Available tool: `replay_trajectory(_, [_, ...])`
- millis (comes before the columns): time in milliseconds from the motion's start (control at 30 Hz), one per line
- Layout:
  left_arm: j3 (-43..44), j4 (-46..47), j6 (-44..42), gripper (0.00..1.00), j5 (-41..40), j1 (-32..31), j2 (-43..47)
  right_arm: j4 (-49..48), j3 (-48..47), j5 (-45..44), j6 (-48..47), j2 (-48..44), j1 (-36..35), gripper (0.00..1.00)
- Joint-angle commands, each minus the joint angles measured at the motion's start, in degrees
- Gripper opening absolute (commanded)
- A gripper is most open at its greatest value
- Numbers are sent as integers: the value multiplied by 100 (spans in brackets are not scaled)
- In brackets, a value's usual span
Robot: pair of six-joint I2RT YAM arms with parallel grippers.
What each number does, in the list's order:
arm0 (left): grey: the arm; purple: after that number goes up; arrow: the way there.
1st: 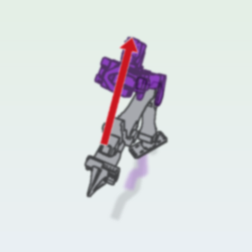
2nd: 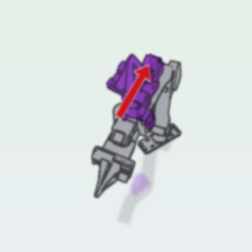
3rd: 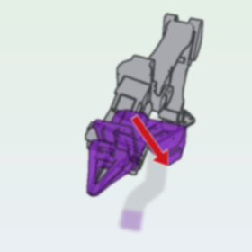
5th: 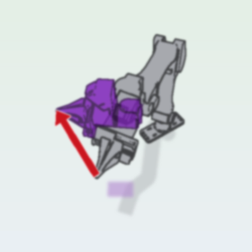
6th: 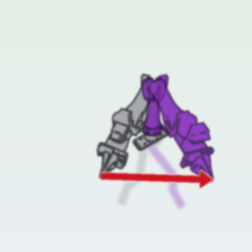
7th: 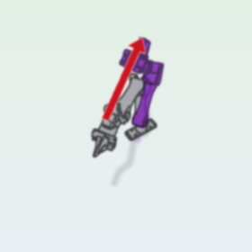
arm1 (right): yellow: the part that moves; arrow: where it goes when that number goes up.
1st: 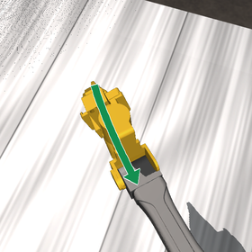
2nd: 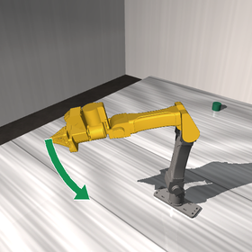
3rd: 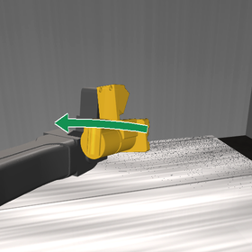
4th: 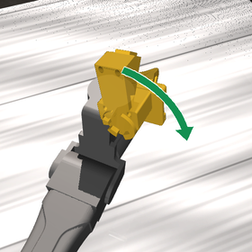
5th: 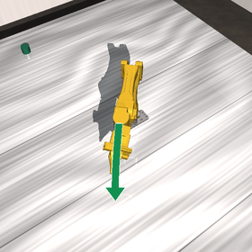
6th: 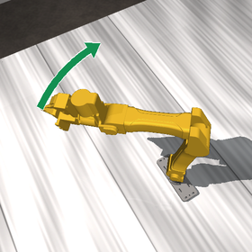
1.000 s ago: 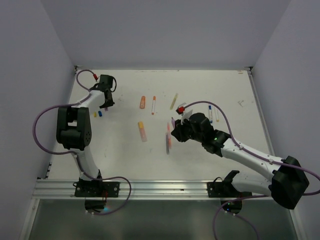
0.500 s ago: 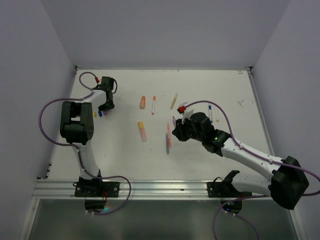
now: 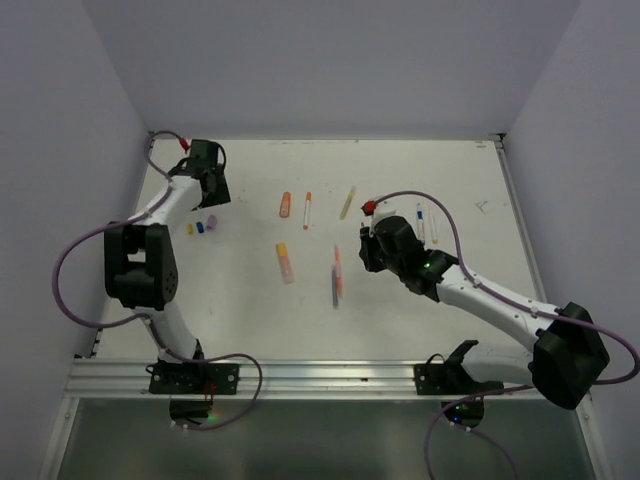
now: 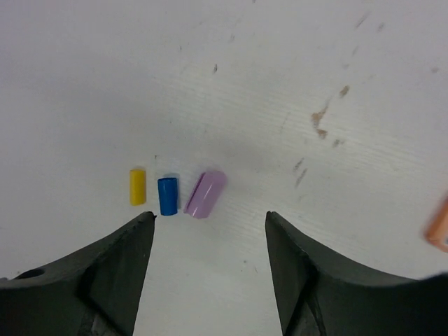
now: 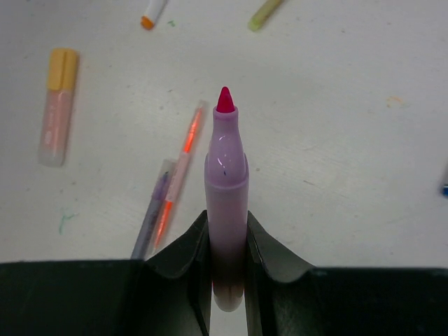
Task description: Open the pen caps
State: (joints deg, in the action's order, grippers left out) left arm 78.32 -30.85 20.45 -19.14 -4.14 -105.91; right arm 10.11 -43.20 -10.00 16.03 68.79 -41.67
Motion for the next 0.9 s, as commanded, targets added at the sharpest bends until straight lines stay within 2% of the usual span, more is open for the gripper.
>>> replay_trajectory(0, [342, -61, 21, 69, 436, 36, 1411, 588, -548, -1161, 216, 309, 246, 0])
replay_trajectory(133, [131, -105, -154, 84, 613, 36, 2424, 922, -1014, -1382, 286, 810, 633, 0])
replay_trajectory(167, [-9, -105, -190, 91, 621, 36, 2626, 1010, -1085, -1408, 313, 1028, 721, 1])
replay_trajectory(267, [-491, 8, -348, 100, 604, 36, 3452, 1142, -1401, -1391, 269, 1468, 1011, 2])
replay_trajectory(333, [-852, 219, -427, 100, 709, 36, 4076, 1204, -1611, -1408, 251, 1706, 1213, 3])
replay_trajectory(500, [-2486, 1105, -261, 100, 903, 36, 5586, 1256, -2051, -1321, 128, 2522, 1661, 6])
replay_trajectory(567, [-2978, 1274, -295, 100, 798, 36, 5869, 1327, -2332, -1312, 50, 2752, 1767, 6])
replay_trajectory(867, [-3491, 1346, -313, 100, 859, -96, 5775, 1564, -3019, -1320, -214, 3710, 2198, 9])
